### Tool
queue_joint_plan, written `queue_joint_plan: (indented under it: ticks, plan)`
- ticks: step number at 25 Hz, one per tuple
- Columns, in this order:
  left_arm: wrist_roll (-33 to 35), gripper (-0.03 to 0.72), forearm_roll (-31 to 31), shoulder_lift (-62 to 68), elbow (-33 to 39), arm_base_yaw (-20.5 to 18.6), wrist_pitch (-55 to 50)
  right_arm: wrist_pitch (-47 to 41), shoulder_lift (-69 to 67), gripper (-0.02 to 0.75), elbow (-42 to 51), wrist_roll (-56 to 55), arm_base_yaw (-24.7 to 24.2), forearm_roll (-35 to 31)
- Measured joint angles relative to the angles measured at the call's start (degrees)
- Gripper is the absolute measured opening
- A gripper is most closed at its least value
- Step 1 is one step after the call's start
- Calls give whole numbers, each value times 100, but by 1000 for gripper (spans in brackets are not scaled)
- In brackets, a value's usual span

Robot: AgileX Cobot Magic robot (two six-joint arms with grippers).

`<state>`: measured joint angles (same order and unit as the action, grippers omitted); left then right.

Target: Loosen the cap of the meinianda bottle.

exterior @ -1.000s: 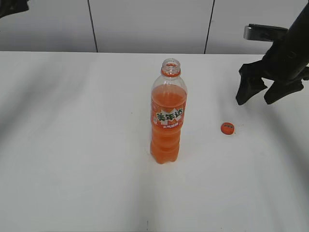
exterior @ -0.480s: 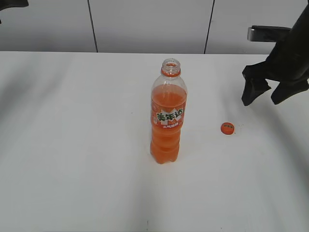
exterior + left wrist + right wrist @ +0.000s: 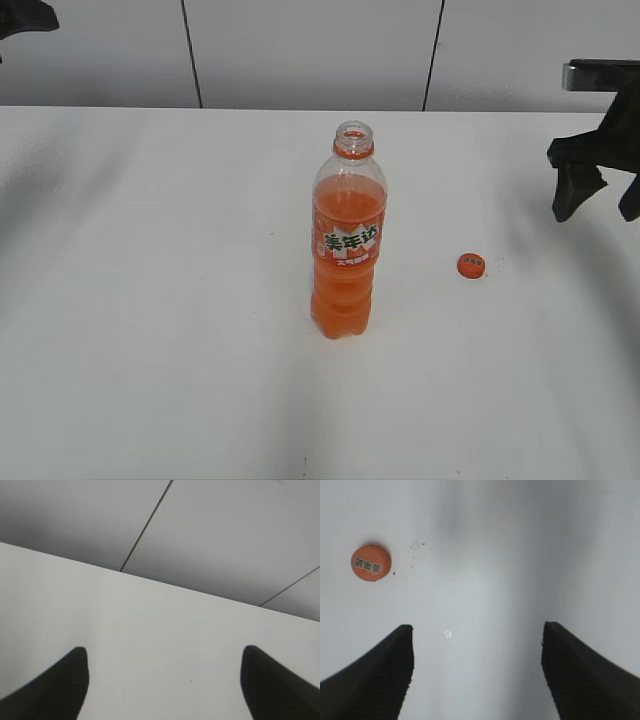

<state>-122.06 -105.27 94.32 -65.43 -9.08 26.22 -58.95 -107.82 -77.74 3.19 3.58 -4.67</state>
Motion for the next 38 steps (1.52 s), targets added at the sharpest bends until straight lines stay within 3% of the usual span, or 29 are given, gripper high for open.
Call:
queue_joint_plan:
  ticks: [38]
  plan:
    - [0,552,0,30,0,0,405,284,0,587,-2,-20,-162,66]
